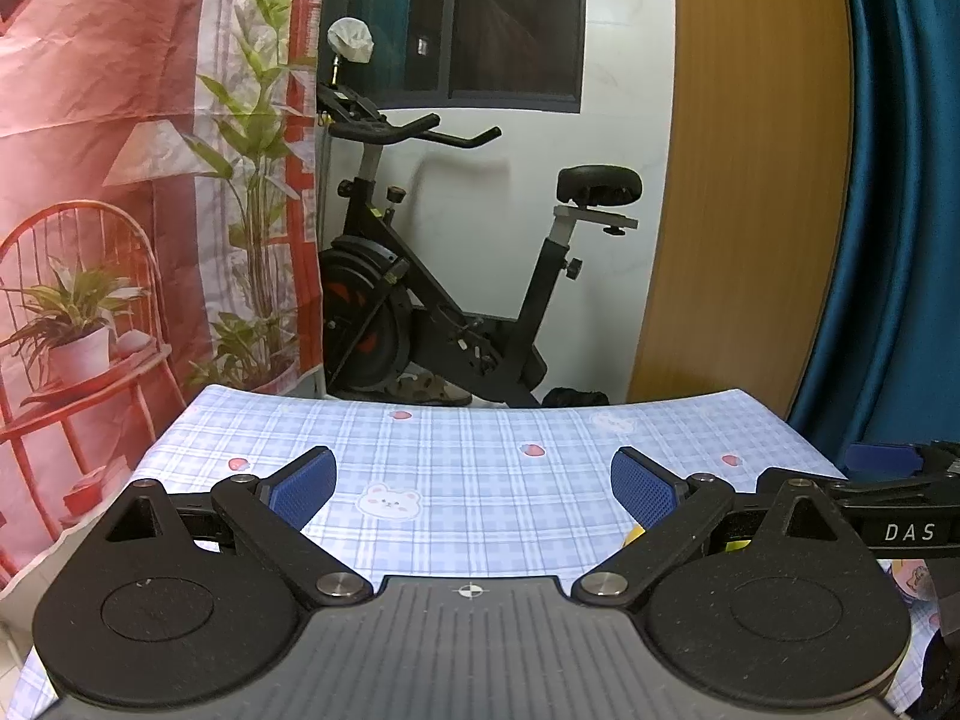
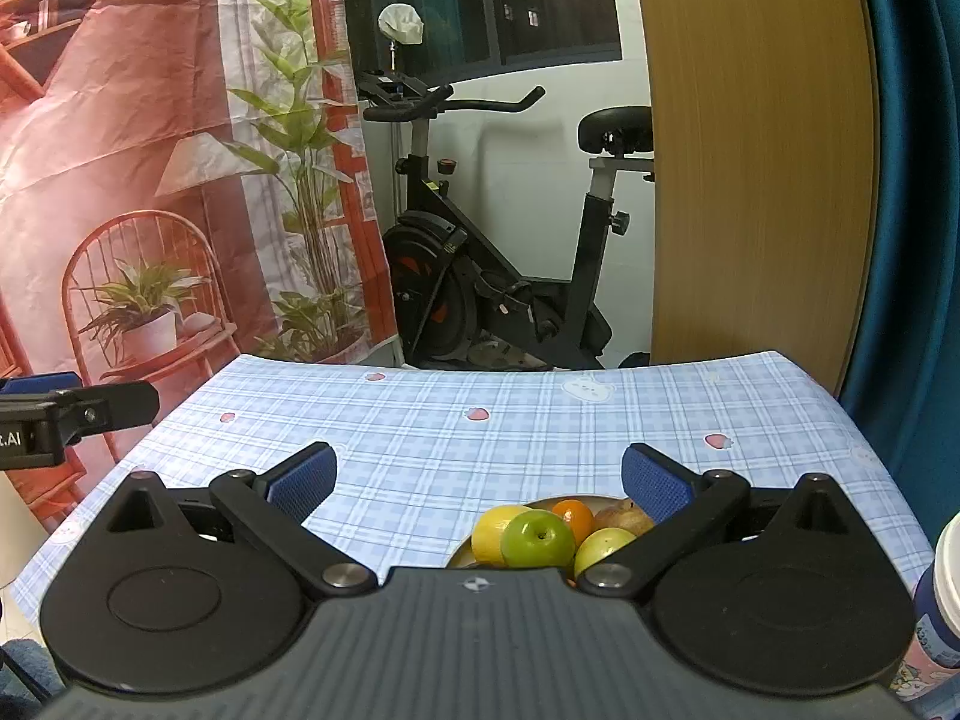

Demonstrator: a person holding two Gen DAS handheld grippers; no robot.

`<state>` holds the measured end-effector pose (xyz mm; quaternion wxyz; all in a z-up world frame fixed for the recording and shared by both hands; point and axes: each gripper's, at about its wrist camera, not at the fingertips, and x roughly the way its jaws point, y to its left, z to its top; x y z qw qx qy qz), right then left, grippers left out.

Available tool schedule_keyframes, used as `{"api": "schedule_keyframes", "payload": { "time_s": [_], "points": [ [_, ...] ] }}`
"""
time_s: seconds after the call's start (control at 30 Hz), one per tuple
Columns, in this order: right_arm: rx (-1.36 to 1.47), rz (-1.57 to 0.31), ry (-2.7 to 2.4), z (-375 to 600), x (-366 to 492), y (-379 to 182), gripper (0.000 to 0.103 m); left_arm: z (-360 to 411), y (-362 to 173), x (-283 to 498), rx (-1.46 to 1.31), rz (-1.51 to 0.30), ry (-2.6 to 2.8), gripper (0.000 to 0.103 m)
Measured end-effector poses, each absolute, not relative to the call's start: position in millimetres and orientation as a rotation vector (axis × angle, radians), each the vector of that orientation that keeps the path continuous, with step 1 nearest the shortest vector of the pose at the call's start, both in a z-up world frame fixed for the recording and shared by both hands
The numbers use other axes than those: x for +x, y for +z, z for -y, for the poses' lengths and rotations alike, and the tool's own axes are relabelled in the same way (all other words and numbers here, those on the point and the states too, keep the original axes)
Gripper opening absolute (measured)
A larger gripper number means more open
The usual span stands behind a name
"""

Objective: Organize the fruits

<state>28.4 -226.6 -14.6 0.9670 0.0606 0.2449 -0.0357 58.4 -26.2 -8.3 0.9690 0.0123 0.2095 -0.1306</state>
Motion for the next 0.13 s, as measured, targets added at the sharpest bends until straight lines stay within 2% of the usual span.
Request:
{"api": "schedule_keyframes", "payload": {
  "time_s": [0.13],
  "points": [
    [0.121,-0.49,-0.071,225.8,26.4,-12.7,0.103,27.9,-8.0,58.0,0.023,-0.423,-0.261,0.099]
  ]
}}
